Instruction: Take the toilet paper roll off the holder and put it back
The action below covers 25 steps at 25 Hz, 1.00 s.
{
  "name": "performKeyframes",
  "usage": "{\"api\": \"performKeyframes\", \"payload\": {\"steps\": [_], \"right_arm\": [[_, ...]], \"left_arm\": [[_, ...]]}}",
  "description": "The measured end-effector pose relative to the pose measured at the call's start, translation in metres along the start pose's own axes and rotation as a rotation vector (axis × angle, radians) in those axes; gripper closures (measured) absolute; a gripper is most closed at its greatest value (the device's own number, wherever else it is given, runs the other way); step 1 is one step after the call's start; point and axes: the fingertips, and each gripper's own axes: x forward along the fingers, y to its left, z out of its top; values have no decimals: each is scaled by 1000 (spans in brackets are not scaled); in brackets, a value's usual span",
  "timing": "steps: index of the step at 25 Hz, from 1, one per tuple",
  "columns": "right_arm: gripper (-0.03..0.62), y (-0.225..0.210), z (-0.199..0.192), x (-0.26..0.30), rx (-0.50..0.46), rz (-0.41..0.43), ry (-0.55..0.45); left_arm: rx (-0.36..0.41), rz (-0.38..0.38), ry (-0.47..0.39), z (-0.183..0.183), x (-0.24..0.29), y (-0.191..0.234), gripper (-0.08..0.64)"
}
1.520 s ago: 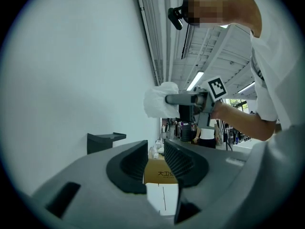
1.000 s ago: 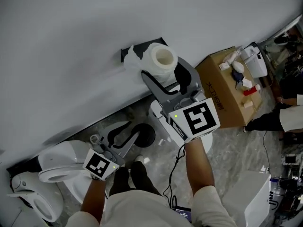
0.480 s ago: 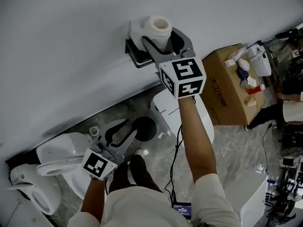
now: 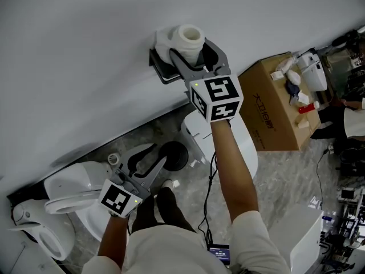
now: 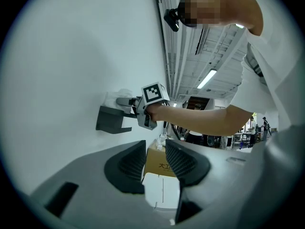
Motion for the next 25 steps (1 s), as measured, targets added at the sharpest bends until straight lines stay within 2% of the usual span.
{"api": "performKeyframes", "payload": {"steps": [4,8,13,22,25], "right_arm": [[282,1,0,-1,-12,12,10],[247,-1,0,-5,-9,7,14],[235,3,11,-21,-8,15,2],[247,29,37,-103,16,31,-67],[250,38,45,-135,15,35,-77]], "left_arm": [[3,-2,2,0,1,0,440],[12,-2,-3,1,0,0,440],[30,-6,-22,14,1,-1,440],[102,-21,-35,45,-7,-15,439],[116,-39,-64,63,-3,-25,439]]}}
